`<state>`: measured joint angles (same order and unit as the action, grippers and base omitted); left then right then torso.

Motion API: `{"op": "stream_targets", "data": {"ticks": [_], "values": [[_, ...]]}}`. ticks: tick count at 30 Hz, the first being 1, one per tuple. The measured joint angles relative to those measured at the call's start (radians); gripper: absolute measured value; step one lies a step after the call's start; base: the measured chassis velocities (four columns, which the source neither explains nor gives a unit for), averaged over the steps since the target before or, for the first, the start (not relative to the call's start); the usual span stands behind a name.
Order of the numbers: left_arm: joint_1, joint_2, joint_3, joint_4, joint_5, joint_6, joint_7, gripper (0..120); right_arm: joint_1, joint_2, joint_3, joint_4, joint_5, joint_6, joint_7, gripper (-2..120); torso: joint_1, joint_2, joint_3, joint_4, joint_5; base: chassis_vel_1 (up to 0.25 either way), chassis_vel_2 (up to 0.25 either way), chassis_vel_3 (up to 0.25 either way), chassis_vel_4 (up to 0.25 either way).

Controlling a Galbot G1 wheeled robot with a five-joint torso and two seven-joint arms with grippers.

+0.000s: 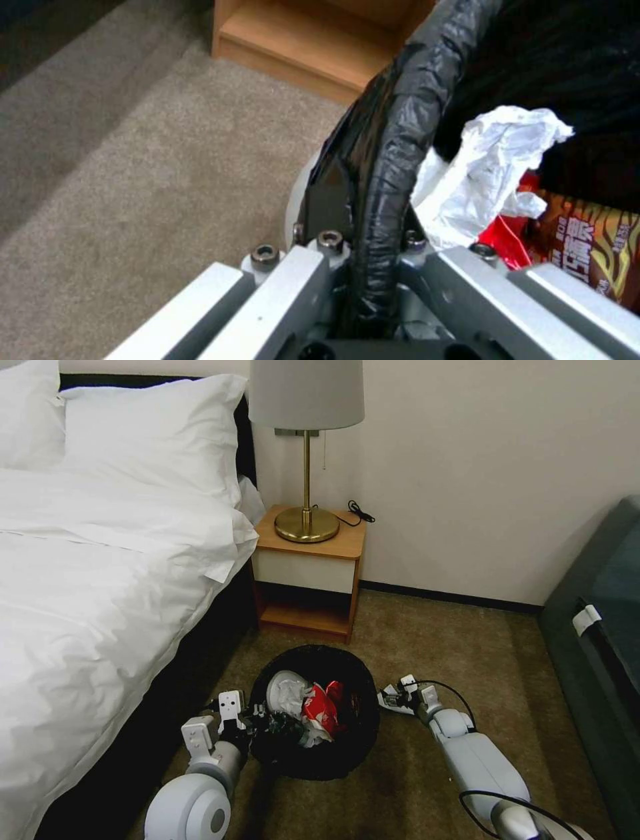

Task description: Pick up the trash bin, then pick up the garbage on the floor and place it into the trash bin.

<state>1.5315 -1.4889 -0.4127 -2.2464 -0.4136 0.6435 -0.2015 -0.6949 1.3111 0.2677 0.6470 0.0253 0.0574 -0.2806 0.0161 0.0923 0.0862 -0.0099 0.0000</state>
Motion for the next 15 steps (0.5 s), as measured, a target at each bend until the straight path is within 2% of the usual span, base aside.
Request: {"op": "stream_targets", "data": {"ticks": [15], "values": [[0.005,-0.005,0.004,0.0,0.013,0.0,0.005,0,-0.005,0.014,0.048,-0.074,-0.023,0.03,-0.001,100,0.0,0.0,0.0,0.0,0.0,0.0,0.0,0.0,0.0]]}}
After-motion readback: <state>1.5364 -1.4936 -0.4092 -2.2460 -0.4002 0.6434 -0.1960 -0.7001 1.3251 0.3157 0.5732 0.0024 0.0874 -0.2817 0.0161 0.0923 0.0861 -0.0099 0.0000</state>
